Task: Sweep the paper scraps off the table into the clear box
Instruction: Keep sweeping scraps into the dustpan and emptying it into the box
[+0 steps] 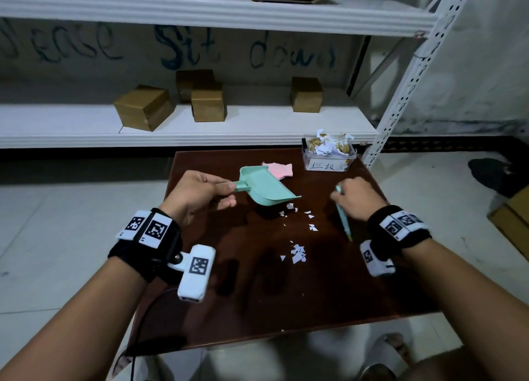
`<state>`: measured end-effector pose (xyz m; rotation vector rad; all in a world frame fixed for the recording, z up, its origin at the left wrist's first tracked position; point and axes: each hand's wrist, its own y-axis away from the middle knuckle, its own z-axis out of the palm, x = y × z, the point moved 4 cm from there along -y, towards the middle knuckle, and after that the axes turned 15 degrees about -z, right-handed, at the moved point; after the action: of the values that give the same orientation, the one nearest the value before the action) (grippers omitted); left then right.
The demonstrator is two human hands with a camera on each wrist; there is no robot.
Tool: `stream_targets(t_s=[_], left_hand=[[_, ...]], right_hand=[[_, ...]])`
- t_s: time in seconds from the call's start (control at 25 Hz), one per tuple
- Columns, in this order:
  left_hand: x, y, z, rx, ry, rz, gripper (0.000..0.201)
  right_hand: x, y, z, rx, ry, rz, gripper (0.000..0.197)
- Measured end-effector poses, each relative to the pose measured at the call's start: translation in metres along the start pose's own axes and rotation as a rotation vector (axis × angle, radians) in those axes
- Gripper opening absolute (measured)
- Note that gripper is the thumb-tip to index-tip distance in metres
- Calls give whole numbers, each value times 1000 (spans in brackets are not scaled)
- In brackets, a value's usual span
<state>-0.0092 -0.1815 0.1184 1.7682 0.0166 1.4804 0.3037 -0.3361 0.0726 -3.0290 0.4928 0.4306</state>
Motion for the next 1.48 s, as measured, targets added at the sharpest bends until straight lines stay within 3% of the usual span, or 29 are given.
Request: stream_targets(t_s=[0.24, 0.48, 0.68, 0.88, 0.96, 1.28, 1.48], left_hand=[[-1, -4, -9, 42, -56, 2, 22], [5, -3, -17, 40, -39, 16, 22], [8, -3, -17, 48, -8, 20, 21], [10, 0, -19, 58, 52, 19, 16], [9, 1, -19, 59, 51, 9, 13], [8, -5, -20, 49, 39, -13, 7], [7, -9, -25, 45, 40, -15, 7]], right_hand=[[-76, -5, 22, -36, -119, -161, 33], [-69, -7, -26, 69, -217, -129, 30], [-93, 17, -1, -303, -643, -291, 23], [-100, 16, 36, -535, -610, -330, 21], [-94, 9, 39, -503, -563, -291, 21], [-80, -22, 13, -138, -234, -212, 17], [-81, -28, 18, -61, -147, -235, 21]])
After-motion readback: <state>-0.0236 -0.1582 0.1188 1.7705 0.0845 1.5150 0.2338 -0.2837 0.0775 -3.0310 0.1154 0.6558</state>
